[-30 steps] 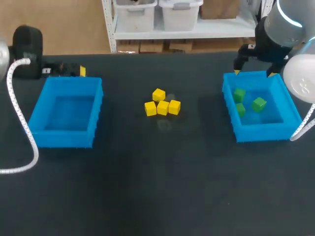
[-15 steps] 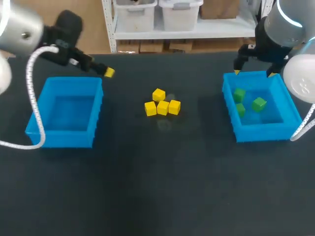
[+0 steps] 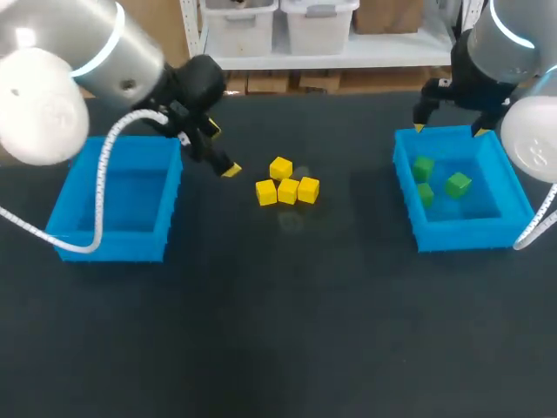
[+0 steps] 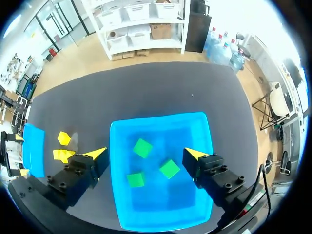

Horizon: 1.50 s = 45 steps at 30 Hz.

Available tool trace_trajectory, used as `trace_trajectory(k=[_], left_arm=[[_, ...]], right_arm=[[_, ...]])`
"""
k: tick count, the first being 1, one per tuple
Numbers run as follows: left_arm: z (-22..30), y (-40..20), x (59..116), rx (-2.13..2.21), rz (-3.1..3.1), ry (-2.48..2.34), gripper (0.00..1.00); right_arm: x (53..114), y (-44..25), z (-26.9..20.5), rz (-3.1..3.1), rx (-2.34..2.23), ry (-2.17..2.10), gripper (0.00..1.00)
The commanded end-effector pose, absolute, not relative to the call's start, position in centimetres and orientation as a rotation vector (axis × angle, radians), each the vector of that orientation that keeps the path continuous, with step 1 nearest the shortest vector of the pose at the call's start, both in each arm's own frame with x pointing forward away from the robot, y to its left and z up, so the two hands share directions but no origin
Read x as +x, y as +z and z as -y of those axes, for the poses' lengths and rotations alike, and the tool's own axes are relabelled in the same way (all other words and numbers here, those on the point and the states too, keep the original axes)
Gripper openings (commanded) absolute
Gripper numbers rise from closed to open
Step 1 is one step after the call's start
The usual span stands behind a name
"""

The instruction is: Put the green cubes in the right bin and the yellow cubes in the left bin.

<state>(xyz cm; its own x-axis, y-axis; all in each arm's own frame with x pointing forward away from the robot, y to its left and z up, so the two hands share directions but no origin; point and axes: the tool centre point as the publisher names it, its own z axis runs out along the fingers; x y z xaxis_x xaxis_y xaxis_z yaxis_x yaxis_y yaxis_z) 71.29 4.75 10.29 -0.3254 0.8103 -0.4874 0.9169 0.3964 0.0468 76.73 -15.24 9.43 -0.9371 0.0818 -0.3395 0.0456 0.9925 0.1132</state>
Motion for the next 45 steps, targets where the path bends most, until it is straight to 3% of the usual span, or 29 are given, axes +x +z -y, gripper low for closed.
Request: trace_trajectory(k=[1, 45], left_arm=[[-3.3, 8.8, 72.3, 1.503, -2.275, -0.287, 1.00], [0.9, 0.0, 74.0, 1.753, -2.378, -0.110, 1.00]], right_arm=[[76.5, 9.4, 15.2, -2.780, 0.095, 0.144, 1.00], [76.5, 9.4, 15.2, -2.780, 0.095, 0.144, 1.00]])
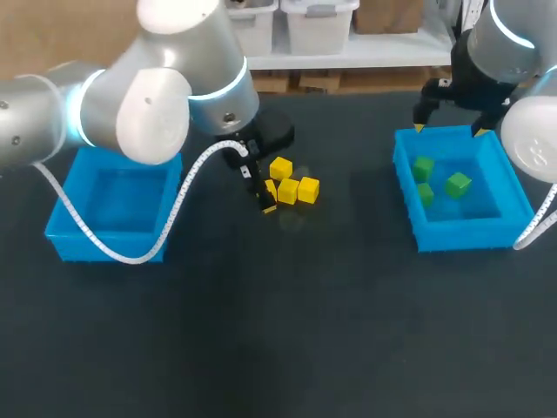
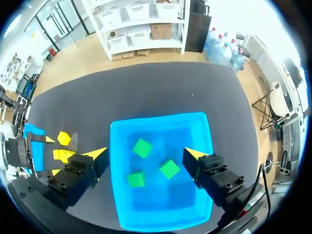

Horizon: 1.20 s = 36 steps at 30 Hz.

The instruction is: Put the green cubes in the right bin and the yellow cubes in the left bin.

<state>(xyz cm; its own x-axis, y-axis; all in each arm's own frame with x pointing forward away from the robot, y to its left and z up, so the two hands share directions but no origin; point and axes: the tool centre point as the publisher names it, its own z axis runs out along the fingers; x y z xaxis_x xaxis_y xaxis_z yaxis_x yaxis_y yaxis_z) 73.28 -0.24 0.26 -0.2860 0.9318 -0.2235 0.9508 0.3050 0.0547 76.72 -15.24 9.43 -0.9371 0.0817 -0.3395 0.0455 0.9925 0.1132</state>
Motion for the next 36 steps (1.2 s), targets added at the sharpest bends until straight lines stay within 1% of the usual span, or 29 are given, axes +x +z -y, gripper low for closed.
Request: trace_trajectory(k=[1, 8, 9, 10, 16, 26, 32, 36], left_arm=[[1.0, -0.1, 74.1, 1.768, -2.372, -0.093, 1.00], [1.1, -1.1, 73.7, 1.805, -2.378, -0.056, 1.00], [1.0, -1.3, 73.6, 1.803, -2.389, -0.043, 0.44], [0.9, -1.5, 73.4, 1.805, -2.406, -0.020, 0.00], [0.2, -2.0, 72.5, 1.874, -2.385, 0.045, 0.00], [-1.5, 0.0, 72.3, 1.760, -2.385, 0.055, 0.00], [-3.1, 4.0, 73.9, 1.552, -2.387, -0.021, 0.00], [-5.3, 7.6, 75.3, 1.345, -2.397, -0.050, 0.00]], right_arm=[[76.5, 9.4, 15.2, -2.780, 0.095, 0.144, 1.00], [76.5, 9.4, 15.2, -2.780, 0.095, 0.144, 1.00], [76.5, 9.4, 15.2, -2.780, 0.095, 0.144, 1.00], [76.5, 9.4, 15.2, -2.780, 0.095, 0.144, 1.00], [76.5, 9.4, 15.2, -2.780, 0.095, 0.144, 1.00], [76.5, 9.4, 15.2, -2.780, 0.095, 0.144, 1.00], [76.5, 9.4, 15.2, -2.780, 0.095, 0.144, 1.00], [76.5, 9.4, 15.2, -2.780, 0.095, 0.144, 1.00]])
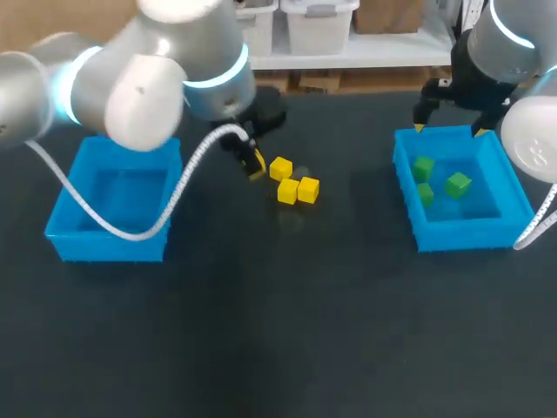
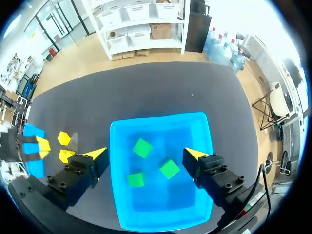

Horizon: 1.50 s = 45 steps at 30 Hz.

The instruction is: Put the green cubes in the right bin and the yellow cubes in the left bin.

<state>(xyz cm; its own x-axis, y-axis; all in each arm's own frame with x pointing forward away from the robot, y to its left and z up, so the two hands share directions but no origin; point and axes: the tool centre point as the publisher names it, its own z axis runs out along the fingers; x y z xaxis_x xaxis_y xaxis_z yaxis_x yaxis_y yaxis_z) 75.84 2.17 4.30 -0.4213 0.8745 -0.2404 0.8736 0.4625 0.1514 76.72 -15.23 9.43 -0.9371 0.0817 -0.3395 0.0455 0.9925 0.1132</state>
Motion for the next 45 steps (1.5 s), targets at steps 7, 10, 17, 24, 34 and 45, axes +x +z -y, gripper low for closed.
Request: trace_trajectory(k=[7, 10, 17, 24, 34, 45], left_arm=[[-12.7, 11.8, 76.7, 1.007, -2.468, 0.016, 0.00], [-16.2, 12.3, 76.5, 0.918, -2.499, 0.056, 0.00], [-23.1, 11.5, 73.9, 0.773, -2.597, 0.118, 0.00], [-26.0, 9.4, 70.4, 0.737, -2.698, 0.114, 0.12], [-25.4, 9.6, 71.0, 0.734, -2.700, 0.068, 1.00], [-15.5, 11.9, 74.9, 1.076, -2.520, -0.039, 1.00]], right_arm=[[76.5, 9.4, 15.2, -2.780, 0.095, 0.144, 1.00], [76.5, 9.4, 15.2, -2.780, 0.095, 0.144, 1.00], [76.5, 9.4, 15.2, -2.780, 0.095, 0.144, 1.00], [76.5, 9.4, 15.2, -2.780, 0.095, 0.144, 1.00], [76.5, 9.4, 15.2, -2.780, 0.095, 0.144, 1.00], [76.5, 9.4, 15.2, -2.780, 0.095, 0.144, 1.00]])
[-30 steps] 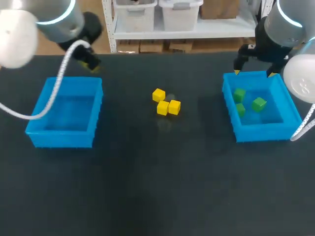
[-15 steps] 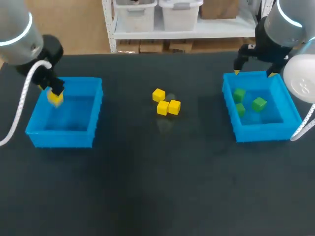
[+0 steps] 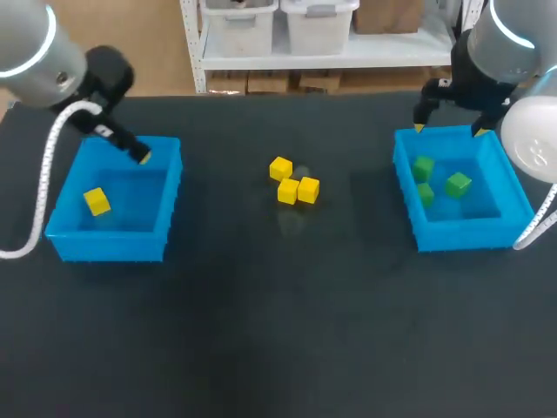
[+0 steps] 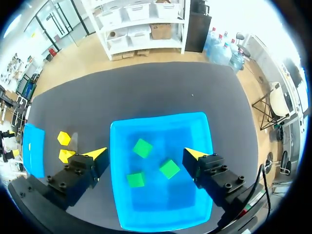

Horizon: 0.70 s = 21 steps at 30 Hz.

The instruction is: Put the green cubes in the right bin and the yellow cubes in the left bin.

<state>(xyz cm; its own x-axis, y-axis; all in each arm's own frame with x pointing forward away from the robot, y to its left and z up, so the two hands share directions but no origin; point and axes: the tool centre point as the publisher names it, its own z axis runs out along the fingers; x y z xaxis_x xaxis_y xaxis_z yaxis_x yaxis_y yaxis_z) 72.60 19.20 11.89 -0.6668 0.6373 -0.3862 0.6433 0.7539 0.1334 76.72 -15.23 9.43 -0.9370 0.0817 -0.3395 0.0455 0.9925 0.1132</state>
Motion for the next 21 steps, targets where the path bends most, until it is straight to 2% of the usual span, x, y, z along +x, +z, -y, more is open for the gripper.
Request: trace_trajectory(k=[1, 10, 21], left_arm=[[-14.3, 12.0, 75.0, 1.112, -2.507, -0.051, 1.00], [-4.7, 11.2, 75.3, 1.359, -2.431, -0.131, 1.00], [1.3, 8.5, 75.4, 1.301, -2.564, -0.120, 1.00]], right_arm=[[76.5, 9.4, 15.2, -2.780, 0.095, 0.144, 1.00], [76.5, 9.4, 15.2, -2.780, 0.095, 0.144, 1.00], [76.5, 9.4, 15.2, -2.780, 0.095, 0.144, 1.00]])
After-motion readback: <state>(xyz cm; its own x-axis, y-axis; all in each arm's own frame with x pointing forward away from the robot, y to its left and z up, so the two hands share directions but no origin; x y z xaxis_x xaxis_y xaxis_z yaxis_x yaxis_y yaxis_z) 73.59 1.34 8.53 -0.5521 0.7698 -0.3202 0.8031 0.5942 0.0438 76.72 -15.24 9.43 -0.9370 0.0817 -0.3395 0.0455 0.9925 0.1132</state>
